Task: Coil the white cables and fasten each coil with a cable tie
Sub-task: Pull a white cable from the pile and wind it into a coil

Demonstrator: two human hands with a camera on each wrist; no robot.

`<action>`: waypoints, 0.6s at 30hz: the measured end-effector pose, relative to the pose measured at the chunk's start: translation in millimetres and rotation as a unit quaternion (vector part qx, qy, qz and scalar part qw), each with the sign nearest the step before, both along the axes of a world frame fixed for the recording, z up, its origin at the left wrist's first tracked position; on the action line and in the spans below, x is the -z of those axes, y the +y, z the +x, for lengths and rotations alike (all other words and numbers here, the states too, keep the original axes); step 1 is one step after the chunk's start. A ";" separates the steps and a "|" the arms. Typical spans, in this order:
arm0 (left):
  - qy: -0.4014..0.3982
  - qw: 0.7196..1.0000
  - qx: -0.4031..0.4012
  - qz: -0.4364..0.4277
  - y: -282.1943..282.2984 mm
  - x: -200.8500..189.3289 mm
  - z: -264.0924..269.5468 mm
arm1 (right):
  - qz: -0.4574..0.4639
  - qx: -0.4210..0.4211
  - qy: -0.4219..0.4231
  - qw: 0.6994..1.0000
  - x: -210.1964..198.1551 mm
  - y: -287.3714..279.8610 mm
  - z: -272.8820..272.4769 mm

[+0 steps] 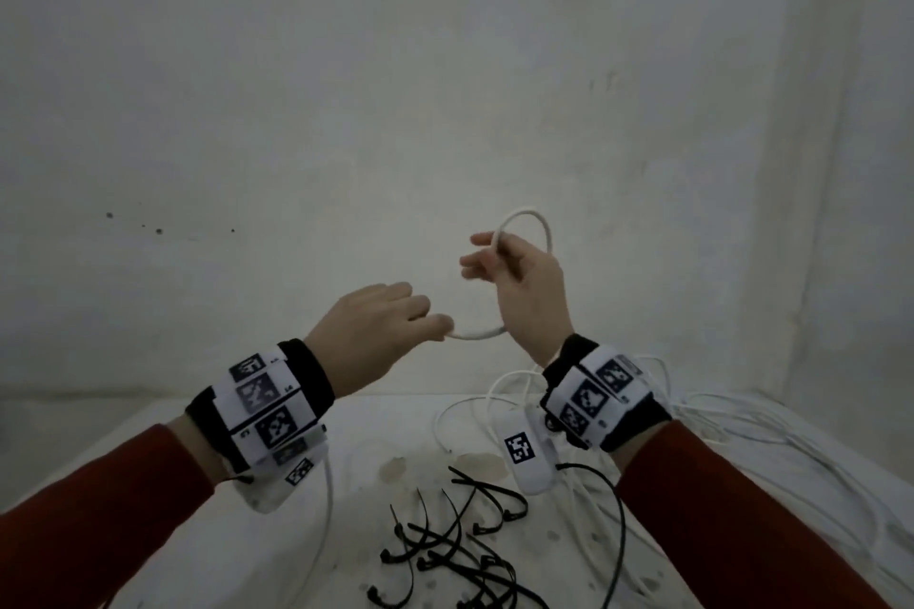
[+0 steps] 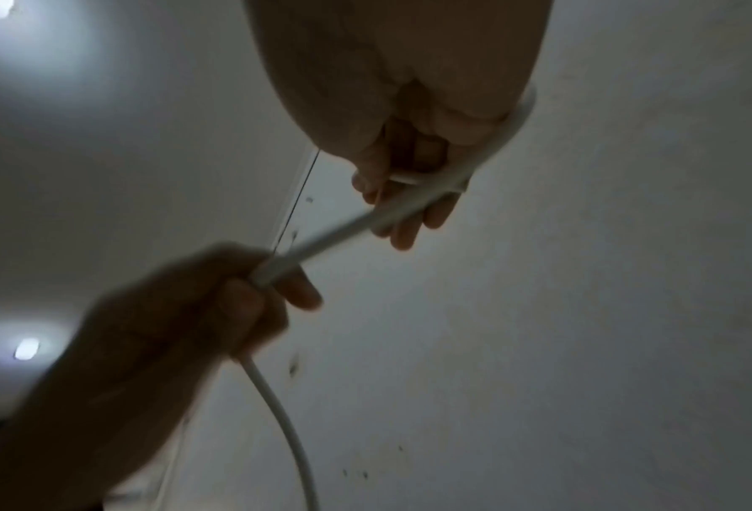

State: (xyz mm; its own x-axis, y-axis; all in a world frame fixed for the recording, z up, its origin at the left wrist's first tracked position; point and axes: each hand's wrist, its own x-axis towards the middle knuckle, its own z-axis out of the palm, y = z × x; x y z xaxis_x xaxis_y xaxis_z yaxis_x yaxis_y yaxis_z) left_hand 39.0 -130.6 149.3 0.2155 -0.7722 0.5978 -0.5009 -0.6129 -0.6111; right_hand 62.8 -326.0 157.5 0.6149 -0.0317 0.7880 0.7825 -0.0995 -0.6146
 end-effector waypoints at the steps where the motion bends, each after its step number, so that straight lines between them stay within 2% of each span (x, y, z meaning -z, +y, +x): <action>1: -0.006 1.000 0.003 0.003 -0.2 -1.6 -2.1 | -0.076 0.028 -0.004 0.997 3.5 0.5 1.7; 2: -0.016 1.000 0.002 0.002 0.8 -3.5 -3.0 | -0.162 0.048 -0.006 0.986 6.5 0.0 2.5; 4: -0.027 1.000 -0.006 -0.005 4.7 -7.9 -4.3 | -0.321 0.066 -0.016 0.945 10.6 -2.7 1.6; 6: -0.029 0.999 -0.010 -0.011 12.5 -9.0 -3.2 | -0.403 0.054 -0.003 0.914 11.8 -5.9 -1.6; 11: 0.048 0.997 -0.019 -0.052 29.1 -3.9 5.6 | -0.376 -0.007 0.041 0.926 11.9 -10.8 -16.7; 14: 0.096 0.991 0.020 -0.090 31.6 -8.7 8.7 | -0.406 0.001 0.076 0.911 11.1 -6.4 -23.8; 18: 0.099 0.987 0.045 -0.119 34.4 -16.3 14.3 | -0.383 -0.031 0.109 0.917 12.4 -6.9 -19.0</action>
